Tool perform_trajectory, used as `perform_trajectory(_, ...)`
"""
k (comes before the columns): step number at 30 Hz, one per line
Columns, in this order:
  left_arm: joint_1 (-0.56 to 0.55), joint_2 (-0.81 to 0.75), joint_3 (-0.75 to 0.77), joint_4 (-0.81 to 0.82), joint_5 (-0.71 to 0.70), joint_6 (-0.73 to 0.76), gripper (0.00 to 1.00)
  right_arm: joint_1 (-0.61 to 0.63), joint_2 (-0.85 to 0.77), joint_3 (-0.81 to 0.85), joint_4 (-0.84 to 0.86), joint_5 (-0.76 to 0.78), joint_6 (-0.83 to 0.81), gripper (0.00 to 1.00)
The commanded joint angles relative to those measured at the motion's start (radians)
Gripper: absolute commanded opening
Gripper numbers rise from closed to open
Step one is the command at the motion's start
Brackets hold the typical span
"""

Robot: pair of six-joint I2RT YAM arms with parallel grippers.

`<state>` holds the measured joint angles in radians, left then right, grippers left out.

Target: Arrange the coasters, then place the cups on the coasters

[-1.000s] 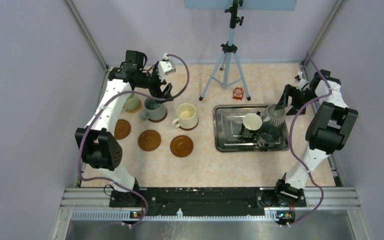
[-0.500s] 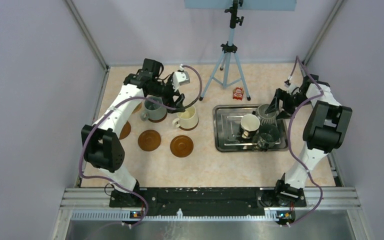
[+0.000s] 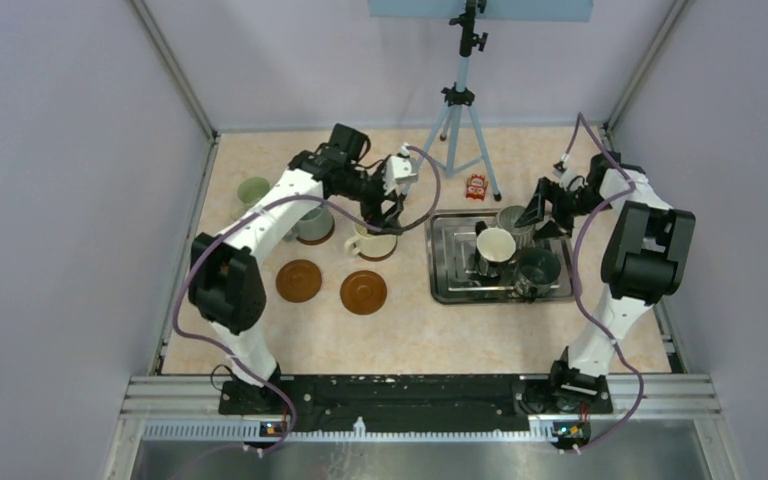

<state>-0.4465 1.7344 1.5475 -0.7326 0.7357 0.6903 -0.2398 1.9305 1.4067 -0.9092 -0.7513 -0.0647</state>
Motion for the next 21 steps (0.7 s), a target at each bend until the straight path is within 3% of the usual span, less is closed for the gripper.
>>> perform_trajectory(1, -0.082, 0.152, 0.203, -0.095, 0.038, 0.232, 0.93, 0.002, -0.073, 0.016, -0.023, -0.057, -0.011, 0.76)
perform_trajectory(5, -0.149, 0.384, 0.505, -0.259, 0.022, 0.361, 0.93, -0.012, -0.092, 0.033, -0.041, -0.044, -0.018, 0.77)
perform_trajectory(9, -0.2, 0.507, 0.667, -0.256, 0.009, 0.412, 0.93, -0.05, -0.11, 0.034, -0.063, -0.034, -0.034, 0.78)
perform_trajectory(14, -0.268, 0.526, 0.618, -0.117, -0.052, 0.457, 0.91, -0.121, -0.135, 0.043, -0.094, -0.036, -0.061, 0.79)
perform_trajectory(21, -0.335, 0.573, 0.62, -0.092, -0.1, 0.583, 0.9, -0.16, -0.159, 0.022, -0.117, -0.036, -0.084, 0.79)
